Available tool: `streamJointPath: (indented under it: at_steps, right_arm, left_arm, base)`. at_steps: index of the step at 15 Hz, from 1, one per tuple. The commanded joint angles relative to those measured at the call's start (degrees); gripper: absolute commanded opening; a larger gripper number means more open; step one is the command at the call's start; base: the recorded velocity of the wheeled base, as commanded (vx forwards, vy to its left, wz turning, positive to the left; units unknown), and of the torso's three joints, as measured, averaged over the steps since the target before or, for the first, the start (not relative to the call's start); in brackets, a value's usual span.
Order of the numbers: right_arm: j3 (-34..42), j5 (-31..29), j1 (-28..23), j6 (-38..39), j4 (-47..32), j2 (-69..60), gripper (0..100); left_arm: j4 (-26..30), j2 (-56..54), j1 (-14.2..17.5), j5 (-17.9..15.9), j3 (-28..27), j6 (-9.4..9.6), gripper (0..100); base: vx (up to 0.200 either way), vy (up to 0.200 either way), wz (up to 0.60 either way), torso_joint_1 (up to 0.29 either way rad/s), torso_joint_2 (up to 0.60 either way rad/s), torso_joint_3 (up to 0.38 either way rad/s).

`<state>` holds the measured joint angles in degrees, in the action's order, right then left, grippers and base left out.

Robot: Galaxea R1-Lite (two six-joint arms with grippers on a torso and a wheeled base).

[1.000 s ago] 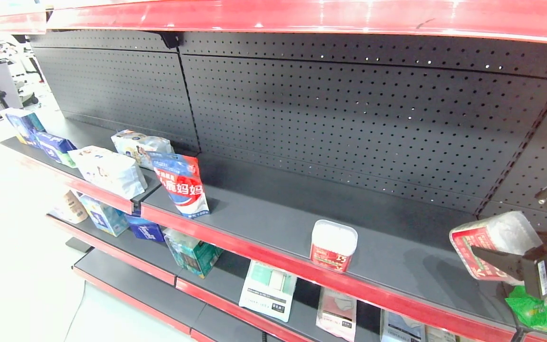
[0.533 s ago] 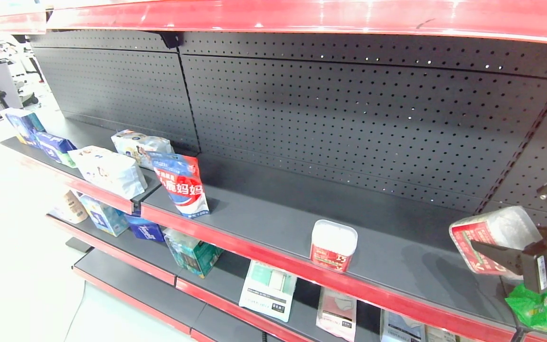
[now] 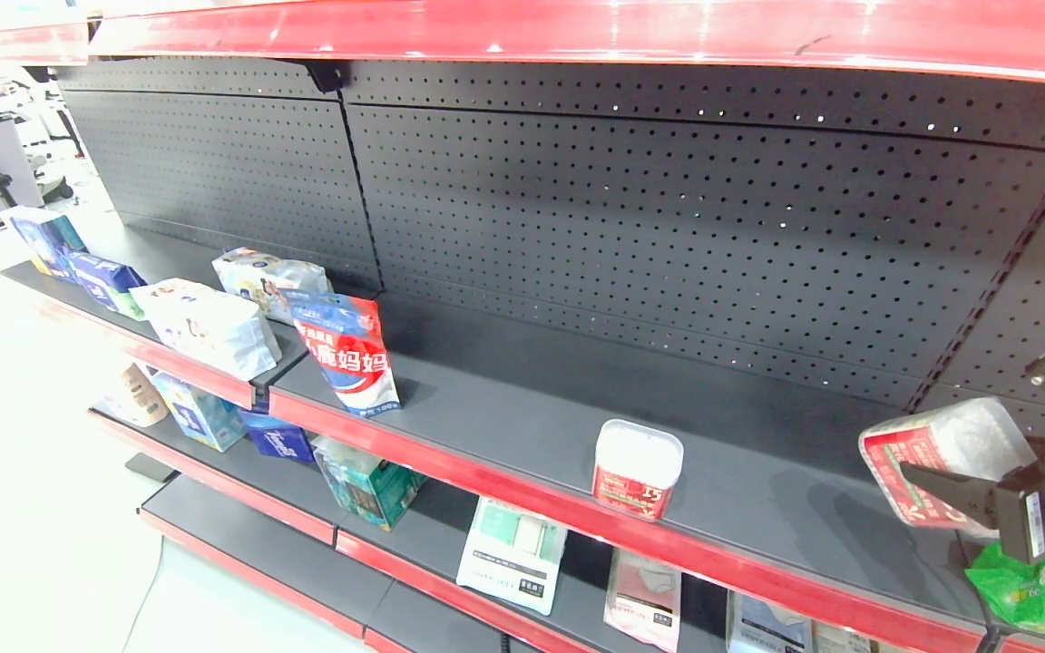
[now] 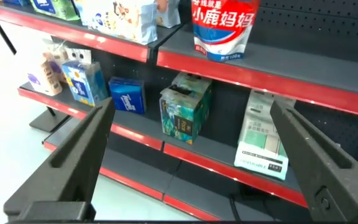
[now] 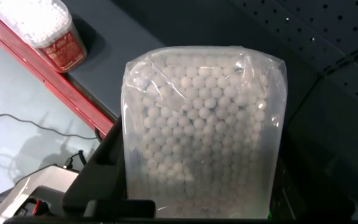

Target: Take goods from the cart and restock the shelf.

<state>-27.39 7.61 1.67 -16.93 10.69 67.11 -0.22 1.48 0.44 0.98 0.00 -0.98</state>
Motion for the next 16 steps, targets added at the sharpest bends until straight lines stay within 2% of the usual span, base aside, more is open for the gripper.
streamJointPath:
  at_steps: [1,2,3,6,7,13,16]
  right_arm:
    - [0.06,0.04,0.18,-0.03,0.03,-0.14,0]
    - [0.06,0.04,0.26,-0.03,-0.06,-0.14,0]
    - [0.06,0.04,0.18,-0.03,-0.06,-0.14,0]
    - [0.15,0.04,0.18,-0.03,0.03,-0.05,0]
    - [0.59,0.04,0.09,-0.03,0.03,-0.22,0]
    - [-0.21,1.09,0.44,-0.12,0.12,2.15,0]
    - [-2.93,3.64,0.70,-1.26,5.22,9.36,0]
  left_arm:
    - [-0.04,-1.30,-0.26,-0.18,-0.09,-0.52,100]
    - [-0.04,-1.30,-0.26,-0.62,-0.09,-1.84,100]
    - [-0.13,-1.30,-0.44,-1.50,-0.09,-2.19,100]
    - [-0.22,-1.30,-0.44,2.19,0.00,-3.33,100]
    - [-0.13,-1.39,-0.44,1.75,-0.09,-2.54,100]
    - [-0.13,-1.39,-0.44,1.66,-0.09,-2.36,100]
    - [-0.13,-1.39,-0.44,1.66,-0.09,-2.36,100]
  base:
    - [0.000,0.000,0.00,0.000,0.00,0.000]
    - [0.000,0.000,0.00,0.000,0.00,0.000]
    - [0.000,0.000,0.00,0.000,0.00,0.000]
    - [0.000,0.000,0.00,0.000,0.00,0.000]
    - [0.000,0.000,0.00,0.000,0.00,0.000]
    - [0.000,0.000,0.00,0.000,0.00,0.000]
    - [0.000,0.000,0.00,0.000,0.00,0.000]
